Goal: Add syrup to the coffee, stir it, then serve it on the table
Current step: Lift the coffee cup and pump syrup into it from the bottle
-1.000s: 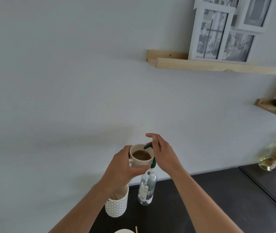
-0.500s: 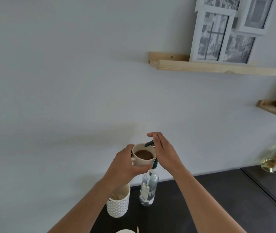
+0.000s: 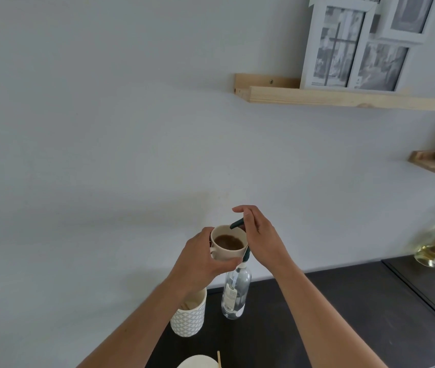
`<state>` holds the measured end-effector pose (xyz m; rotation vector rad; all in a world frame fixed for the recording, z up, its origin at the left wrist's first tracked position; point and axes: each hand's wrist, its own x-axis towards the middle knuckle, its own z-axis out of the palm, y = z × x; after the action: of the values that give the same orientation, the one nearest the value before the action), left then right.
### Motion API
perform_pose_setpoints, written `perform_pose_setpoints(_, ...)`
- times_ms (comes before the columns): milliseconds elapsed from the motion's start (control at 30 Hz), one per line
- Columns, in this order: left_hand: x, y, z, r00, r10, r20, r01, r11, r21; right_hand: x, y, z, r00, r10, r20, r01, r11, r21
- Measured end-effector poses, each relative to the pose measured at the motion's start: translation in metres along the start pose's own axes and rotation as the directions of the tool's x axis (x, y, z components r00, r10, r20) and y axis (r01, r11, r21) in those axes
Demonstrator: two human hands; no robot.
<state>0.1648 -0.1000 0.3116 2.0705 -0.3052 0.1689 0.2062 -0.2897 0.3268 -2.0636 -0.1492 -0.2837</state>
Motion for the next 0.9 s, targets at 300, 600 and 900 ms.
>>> perform_pose_setpoints(300, 0.001, 0.000, 0.003, 1.000, -0.005, 0.004, 0.004, 1.000, 0.021, 0.001, 0.003, 0.002, 1.000, -0.001, 0.014, 0.002, 0.999, -0.041)
perform_pose_setpoints(600, -0.002, 0.006, 0.001, 1.000, -0.008, 0.015, 0.008, 1.000, 0.001, -0.003, 0.001, 0.002, 0.999, 0.019, 0.030, -0.017, 0.998, -0.056)
perform_pose_setpoints(900, -0.006, 0.008, 0.000, 0.999, -0.005, 0.035, 0.004, 1.000, 0.031, -0.004, -0.004, 0.001, 0.996, 0.064, 0.065, -0.066, 0.997, 0.025)
